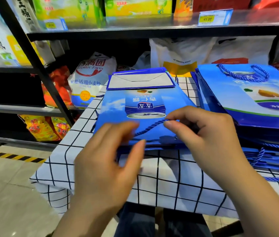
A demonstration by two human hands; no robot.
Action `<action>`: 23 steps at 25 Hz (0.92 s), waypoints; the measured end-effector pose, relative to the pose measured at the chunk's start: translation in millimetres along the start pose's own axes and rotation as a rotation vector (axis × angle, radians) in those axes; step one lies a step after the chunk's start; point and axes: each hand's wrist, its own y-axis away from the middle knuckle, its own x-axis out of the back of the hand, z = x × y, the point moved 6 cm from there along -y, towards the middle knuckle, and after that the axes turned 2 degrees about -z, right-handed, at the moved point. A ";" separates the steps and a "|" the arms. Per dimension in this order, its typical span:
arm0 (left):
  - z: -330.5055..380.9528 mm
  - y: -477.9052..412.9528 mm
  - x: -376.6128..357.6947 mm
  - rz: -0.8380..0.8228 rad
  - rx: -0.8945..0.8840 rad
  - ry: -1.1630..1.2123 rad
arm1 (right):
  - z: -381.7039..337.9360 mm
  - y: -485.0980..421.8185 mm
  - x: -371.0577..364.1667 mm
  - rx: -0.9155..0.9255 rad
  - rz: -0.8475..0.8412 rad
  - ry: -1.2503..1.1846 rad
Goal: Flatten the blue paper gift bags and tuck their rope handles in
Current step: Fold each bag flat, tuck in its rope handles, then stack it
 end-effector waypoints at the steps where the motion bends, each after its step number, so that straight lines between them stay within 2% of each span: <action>1: 5.8 -9.8 -9.8 -0.076 -0.060 -0.052 | -5.5 -1.4 -2.2 -0.001 -0.032 -0.044; 3: 10.9 -30.9 -25.3 -0.170 -0.032 -0.039 | -11.3 -2.5 -2.5 -0.026 -0.088 -0.153; 7: -15.8 -57.3 -25.2 -0.055 0.277 0.124 | 9.4 -0.4 12.1 -0.214 -0.172 -0.136; 9: -27.7 -65.2 -20.0 -0.012 0.362 0.138 | 20.5 3.6 18.8 -0.274 -0.225 -0.074; 12: -40.6 -70.0 -15.2 0.001 0.426 0.072 | 27.7 10.3 18.8 -0.304 -0.330 0.060; 17: -58.0 -70.5 -6.1 0.059 0.479 0.020 | 33.8 20.3 10.3 -0.412 -0.455 0.070; 20: -56.5 -70.0 -8.8 0.034 0.488 -0.003 | 41.4 33.4 -5.4 -0.416 -0.588 0.282; 23: -57.9 -69.6 -10.6 0.021 0.513 0.026 | 39.4 41.4 -17.6 -0.363 -0.601 0.399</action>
